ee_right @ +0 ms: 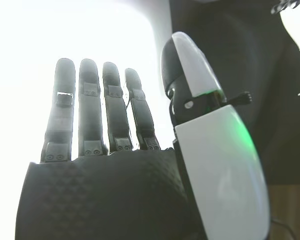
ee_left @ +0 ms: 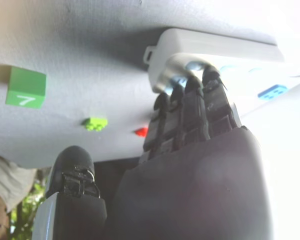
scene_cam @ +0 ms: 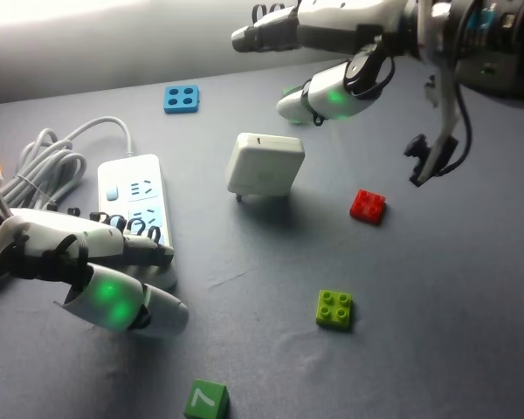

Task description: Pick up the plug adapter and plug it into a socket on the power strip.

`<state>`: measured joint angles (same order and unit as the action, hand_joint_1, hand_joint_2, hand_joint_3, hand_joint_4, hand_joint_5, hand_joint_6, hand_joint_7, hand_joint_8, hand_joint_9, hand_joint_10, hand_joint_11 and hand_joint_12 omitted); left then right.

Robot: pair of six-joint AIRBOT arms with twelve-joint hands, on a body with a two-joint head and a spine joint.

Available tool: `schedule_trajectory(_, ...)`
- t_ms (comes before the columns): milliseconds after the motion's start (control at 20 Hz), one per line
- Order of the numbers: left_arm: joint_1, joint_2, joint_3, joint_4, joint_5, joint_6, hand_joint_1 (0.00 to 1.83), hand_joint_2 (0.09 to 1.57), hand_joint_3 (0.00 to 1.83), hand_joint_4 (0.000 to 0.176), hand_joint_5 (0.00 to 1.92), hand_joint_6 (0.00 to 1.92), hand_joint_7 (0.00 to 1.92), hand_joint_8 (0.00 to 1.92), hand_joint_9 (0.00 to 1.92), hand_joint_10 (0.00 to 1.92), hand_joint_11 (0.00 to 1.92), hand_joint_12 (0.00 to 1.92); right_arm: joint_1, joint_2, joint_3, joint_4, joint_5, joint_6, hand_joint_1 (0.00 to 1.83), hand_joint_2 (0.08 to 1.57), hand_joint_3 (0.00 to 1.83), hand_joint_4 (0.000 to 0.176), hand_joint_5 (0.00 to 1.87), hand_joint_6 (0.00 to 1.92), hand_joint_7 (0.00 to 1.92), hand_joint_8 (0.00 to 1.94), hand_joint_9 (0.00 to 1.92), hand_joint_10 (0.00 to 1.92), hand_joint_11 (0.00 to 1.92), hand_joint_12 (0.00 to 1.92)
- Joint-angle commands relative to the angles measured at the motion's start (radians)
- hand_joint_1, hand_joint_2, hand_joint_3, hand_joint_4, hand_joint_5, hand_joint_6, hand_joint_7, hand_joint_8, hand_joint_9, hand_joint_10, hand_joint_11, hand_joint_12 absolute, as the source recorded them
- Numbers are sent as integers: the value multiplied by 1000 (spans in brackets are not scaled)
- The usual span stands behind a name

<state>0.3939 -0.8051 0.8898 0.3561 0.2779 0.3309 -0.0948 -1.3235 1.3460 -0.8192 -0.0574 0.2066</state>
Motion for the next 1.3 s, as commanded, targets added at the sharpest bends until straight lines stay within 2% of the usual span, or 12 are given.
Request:
schedule_trajectory(0, 0, 10, -6, -7, -26, -6, 0, 1194, 3, 0, 18, 2, 17, 3, 14, 3, 0, 0, 8, -6, 6, 4, 61, 25, 944, 1285, 5, 0, 195, 2, 233, 1, 262, 4, 0, 676)
schedule_trajectory(200, 14, 23, -37, -45, 3, -6, 0, 1185, 0, 0, 30, 8, 31, 10, 29, 9, 12, 5, 3, -36, 32, 4, 52, 67, 878, 1309, 11, 0, 223, 5, 250, 2, 266, 5, 0, 756)
schedule_trajectory(400, 26, 26, -48, -63, 6, -6, 0, 1189, 0, 0, 27, 4, 37, 8, 36, 9, 14, 6, -27, -38, 33, 4, 49, 71, 862, 1303, 0, 0, 198, 4, 214, 2, 225, 1, 0, 615)
schedule_trajectory(500, 30, 26, -53, -84, 15, -6, 0, 1192, 2, 0, 22, 1, 30, 4, 32, 6, 9, 5, -37, -44, 43, 4, 49, 69, 835, 1332, 7, 0, 222, 7, 231, 5, 242, 5, 0, 684)
schedule_trajectory(850, 38, 25, -69, -105, 9, -6, 0, 1194, 2, 0, 5, 1, 20, 1, 21, 0, 0, 0, -80, -85, 107, 4, 59, 77, 961, 1251, 0, 0, 248, 4, 280, 6, 282, 9, 0, 798)
schedule_trajectory(950, 38, 25, -70, -108, 9, -6, 0, 1190, 0, 0, 10, 3, 18, 0, 17, 0, 0, 0, -87, -95, 119, 4, 63, 80, 898, 1276, 0, 0, 230, 2, 270, 1, 280, 5, 0, 799)
schedule_trajectory(1250, 38, 26, -71, -109, -7, -6, 0, 1193, 1, 0, 29, 10, 32, 7, 29, 8, 0, 0, -110, -121, 155, 4, 71, 89, 926, 1278, 4, 0, 207, 3, 221, 1, 238, 1, 0, 728)
